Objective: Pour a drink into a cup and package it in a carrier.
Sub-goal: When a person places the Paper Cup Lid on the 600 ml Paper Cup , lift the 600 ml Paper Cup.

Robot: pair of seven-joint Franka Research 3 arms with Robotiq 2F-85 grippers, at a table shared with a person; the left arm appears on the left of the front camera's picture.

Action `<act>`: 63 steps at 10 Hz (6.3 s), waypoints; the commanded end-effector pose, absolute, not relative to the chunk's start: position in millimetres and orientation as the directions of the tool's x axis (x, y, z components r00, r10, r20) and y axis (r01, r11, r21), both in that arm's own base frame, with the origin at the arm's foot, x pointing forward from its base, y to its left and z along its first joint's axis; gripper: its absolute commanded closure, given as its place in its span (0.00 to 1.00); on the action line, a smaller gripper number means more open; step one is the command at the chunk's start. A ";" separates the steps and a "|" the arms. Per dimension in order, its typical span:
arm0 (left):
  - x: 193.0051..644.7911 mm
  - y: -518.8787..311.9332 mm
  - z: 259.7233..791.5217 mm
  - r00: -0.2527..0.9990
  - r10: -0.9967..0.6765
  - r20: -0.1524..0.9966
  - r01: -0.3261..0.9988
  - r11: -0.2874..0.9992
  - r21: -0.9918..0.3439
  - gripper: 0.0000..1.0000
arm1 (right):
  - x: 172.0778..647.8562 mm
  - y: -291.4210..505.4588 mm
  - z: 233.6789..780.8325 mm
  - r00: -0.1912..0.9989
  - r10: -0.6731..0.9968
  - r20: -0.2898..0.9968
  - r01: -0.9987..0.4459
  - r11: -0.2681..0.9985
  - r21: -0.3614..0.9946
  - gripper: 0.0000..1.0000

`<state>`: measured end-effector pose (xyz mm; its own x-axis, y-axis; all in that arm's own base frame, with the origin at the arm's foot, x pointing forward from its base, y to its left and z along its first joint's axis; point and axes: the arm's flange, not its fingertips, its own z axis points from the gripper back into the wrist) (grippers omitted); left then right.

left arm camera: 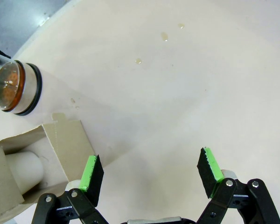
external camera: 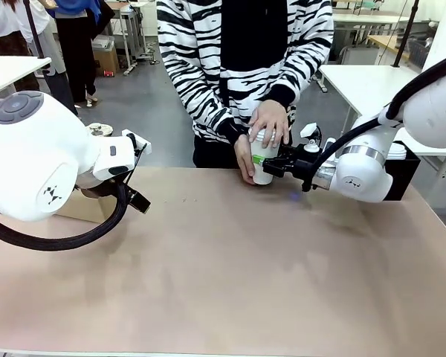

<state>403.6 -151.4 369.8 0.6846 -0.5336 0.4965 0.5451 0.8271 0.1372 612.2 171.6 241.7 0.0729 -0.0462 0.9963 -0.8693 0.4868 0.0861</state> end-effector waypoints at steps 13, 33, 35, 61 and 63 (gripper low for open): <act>403.3 -151.5 370.2 0.684 -0.533 0.498 0.546 0.827 0.136 0.00 | 613.7 174.3 247.0 0.067 -0.058 0.996 -0.864 0.495 0.087 0.20; 403.3 -151.5 370.2 0.684 -0.533 0.498 0.546 0.827 0.136 0.00 | 613.7 174.3 247.0 0.067 -0.058 0.996 -0.864 0.495 0.087 0.20; 403.3 -151.5 370.2 0.684 -0.533 0.498 0.546 0.827 0.136 0.00 | 613.7 174.3 247.0 0.067 -0.058 0.996 -0.864 0.495 0.087 0.20; 403.3 -151.5 370.2 0.684 -0.533 0.498 0.546 0.827 0.136 0.00 | 419.4 105.0 525.0 -0.016 -0.051 0.999 -0.906 0.423 0.007 0.20; 403.3 -151.5 370.2 0.684 -0.533 0.498 0.546 0.827 0.136 0.00 | 411.6 99.1 528.8 -0.014 -0.079 0.997 -0.937 0.350 0.015 0.20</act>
<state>403.6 -152.1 370.1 0.6834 -0.5347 0.4971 0.5462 0.8263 0.1378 412.5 102.8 530.2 -0.0399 -0.0565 0.9976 -0.9124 0.4092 -0.0133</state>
